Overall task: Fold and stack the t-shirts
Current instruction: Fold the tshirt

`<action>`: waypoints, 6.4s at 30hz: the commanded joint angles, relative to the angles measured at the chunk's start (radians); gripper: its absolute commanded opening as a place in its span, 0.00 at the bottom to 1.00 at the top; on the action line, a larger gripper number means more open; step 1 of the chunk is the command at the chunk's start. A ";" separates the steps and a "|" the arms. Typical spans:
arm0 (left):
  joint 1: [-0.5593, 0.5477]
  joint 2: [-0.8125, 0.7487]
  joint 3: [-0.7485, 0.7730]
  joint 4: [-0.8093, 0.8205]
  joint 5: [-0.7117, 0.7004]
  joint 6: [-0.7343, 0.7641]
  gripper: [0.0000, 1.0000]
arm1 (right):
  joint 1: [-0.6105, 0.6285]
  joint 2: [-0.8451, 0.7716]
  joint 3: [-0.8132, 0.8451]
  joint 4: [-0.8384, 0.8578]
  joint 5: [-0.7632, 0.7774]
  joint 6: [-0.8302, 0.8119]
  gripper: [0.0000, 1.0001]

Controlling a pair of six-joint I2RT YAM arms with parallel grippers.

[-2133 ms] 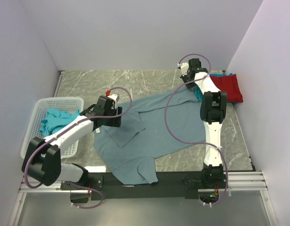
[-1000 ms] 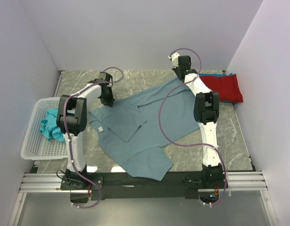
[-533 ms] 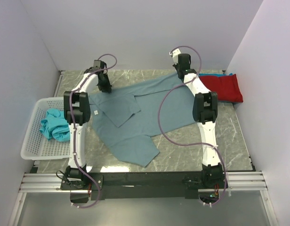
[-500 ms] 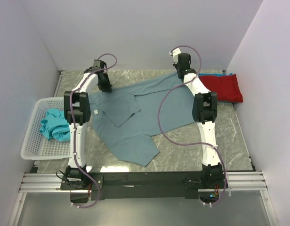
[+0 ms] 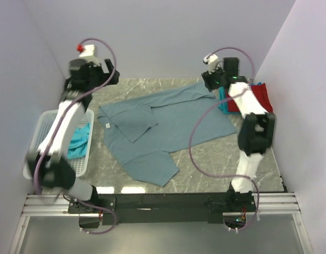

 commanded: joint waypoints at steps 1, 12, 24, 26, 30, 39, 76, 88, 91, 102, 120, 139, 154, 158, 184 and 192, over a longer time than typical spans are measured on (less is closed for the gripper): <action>0.011 -0.233 -0.235 0.244 0.223 0.015 0.99 | -0.012 -0.252 -0.207 -0.214 -0.571 -0.232 0.62; -0.587 -0.785 -0.739 -0.091 0.379 0.656 0.85 | 0.101 -0.616 -0.655 -0.734 -0.798 -0.897 0.68; -1.158 -0.582 -0.879 -0.112 0.045 0.664 0.59 | 0.019 -0.704 -0.775 -0.551 -0.758 -0.703 0.67; -1.189 -0.525 -0.878 -0.069 -0.014 0.673 0.59 | 0.017 -0.703 -0.778 -0.557 -0.765 -0.711 0.67; -1.193 -0.436 -0.895 0.011 -0.084 0.691 0.54 | 0.005 -0.693 -0.778 -0.569 -0.779 -0.719 0.67; -1.196 -0.280 -0.896 0.063 -0.120 0.711 0.55 | -0.021 -0.656 -0.756 -0.684 -0.805 -0.823 0.67; -0.670 -0.280 -0.579 -0.035 -0.105 0.509 0.66 | -0.092 -0.645 -0.743 -0.773 -0.835 -0.910 0.66; -0.592 0.168 -0.295 -0.062 -0.175 0.489 0.58 | -0.093 -0.627 -0.744 -0.753 -0.816 -0.881 0.66; -0.532 0.213 -0.241 -0.073 -0.107 0.441 0.57 | -0.095 -0.619 -0.746 -0.756 -0.813 -0.884 0.66; -0.463 0.326 -0.120 -0.138 0.030 0.412 0.51 | -0.095 -0.595 -0.741 -0.772 -0.810 -0.901 0.66; -0.452 0.380 -0.072 -0.194 0.061 0.411 0.32 | -0.095 -0.592 -0.743 -0.767 -0.807 -0.897 0.66; -0.454 0.397 -0.082 -0.174 -0.019 0.411 0.31 | -0.096 -0.588 -0.737 -0.789 -0.811 -0.910 0.66; -0.475 0.152 -0.183 -0.164 -0.002 0.377 0.01 | -0.116 -0.614 -0.730 -0.671 -0.692 -0.783 0.66; -0.478 -0.080 -0.356 -0.112 0.026 0.343 0.01 | -0.153 -0.653 -0.758 -0.545 -0.526 -0.706 0.67; -0.500 -0.453 -0.671 0.020 0.219 0.348 0.01 | -0.357 -0.173 -0.453 -0.583 -0.106 -1.251 0.52; -0.500 -0.450 -0.672 0.022 0.245 0.348 0.01 | -0.359 -0.084 -0.401 -0.568 -0.075 -1.234 0.51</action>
